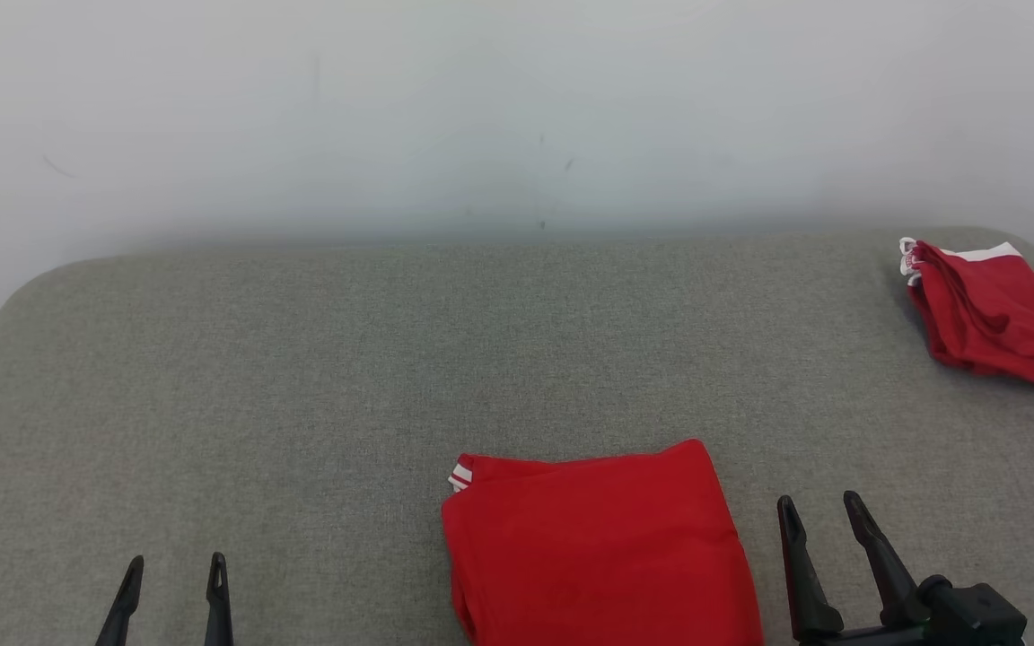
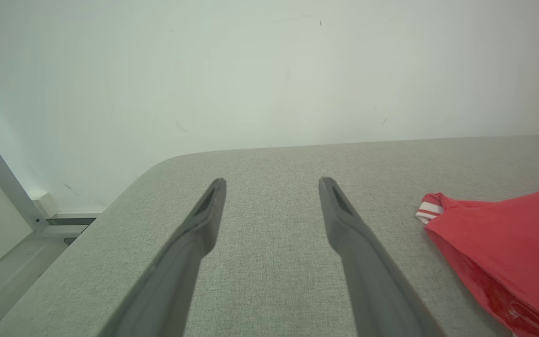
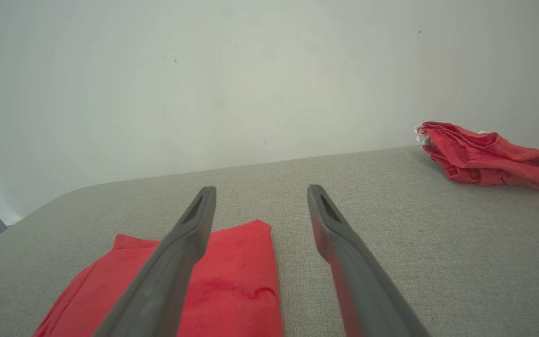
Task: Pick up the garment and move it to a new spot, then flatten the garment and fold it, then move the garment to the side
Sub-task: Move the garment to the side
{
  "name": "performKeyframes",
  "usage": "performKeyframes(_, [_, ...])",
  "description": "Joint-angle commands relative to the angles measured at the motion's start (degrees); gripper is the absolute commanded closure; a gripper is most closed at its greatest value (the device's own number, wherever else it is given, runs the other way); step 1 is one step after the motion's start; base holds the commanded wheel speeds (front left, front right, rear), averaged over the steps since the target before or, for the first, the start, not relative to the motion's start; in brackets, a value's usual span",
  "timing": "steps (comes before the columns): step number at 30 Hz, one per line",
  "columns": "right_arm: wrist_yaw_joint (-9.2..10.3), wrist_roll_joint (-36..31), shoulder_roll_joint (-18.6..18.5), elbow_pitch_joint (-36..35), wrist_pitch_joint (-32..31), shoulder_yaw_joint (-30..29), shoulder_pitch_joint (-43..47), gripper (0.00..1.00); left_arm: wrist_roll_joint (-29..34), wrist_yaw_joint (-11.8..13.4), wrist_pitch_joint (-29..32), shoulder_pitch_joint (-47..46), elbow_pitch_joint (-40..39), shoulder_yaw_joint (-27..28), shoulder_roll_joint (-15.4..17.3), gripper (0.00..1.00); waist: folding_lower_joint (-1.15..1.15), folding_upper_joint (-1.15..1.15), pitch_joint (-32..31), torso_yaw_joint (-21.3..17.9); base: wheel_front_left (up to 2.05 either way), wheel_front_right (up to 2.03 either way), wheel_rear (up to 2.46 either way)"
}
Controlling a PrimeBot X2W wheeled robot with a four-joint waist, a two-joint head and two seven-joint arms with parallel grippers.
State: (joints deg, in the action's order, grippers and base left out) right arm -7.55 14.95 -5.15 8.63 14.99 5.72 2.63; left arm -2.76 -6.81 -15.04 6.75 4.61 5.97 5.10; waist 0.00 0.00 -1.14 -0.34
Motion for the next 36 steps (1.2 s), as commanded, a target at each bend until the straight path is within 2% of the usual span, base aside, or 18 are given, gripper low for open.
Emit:
performKeyframes(1, [0.16, -0.08, -0.2, 0.04, 0.23, 0.04, 0.1, 0.0, -0.07, 0.17, -0.18, 0.68, -0.03, -0.05, 0.15, 0.0, 0.0, 0.0, -0.02, 0.03, 0.0, 0.0, 0.0])
performKeyframes(15, [0.16, 0.36, -0.53, 0.37, 0.21, 0.49, -1.03, 0.0, 0.08, 0.74, -0.18, 0.81, -0.19, -0.08, -0.02, 0.0, 0.0, 0.0, -0.06, 0.2, 0.0, 0.0, 0.0])
performKeyframes(22, [0.16, 0.16, -2.58, 1.23, -1.61, 1.52, -4.96, 0.0, 0.1, 1.12, -0.18, -0.12, 0.09, -0.61, -0.3, 0.0, 0.0, 0.0, 0.18, 1.09, 0.0, 0.0, 0.0])
performKeyframes(29, [0.16, 0.27, -3.78, 6.02, -7.65, 1.71, -8.81, 0.0, -0.34, 1.21, -0.18, -0.9, 0.31, -1.8, -0.78, 0.0, 0.0, 0.0, 0.92, 3.25, 0.0, 0.0, 0.0])
performKeyframes(36, [0.16, 0.98, -3.74, 12.48, -10.52, 1.41, -11.57, 0.0, -0.96, 1.16, -0.18, -1.97, 0.56, -2.85, -1.21, 0.0, 0.0, 0.0, 2.87, 5.03, 0.0, 0.0, 0.0])
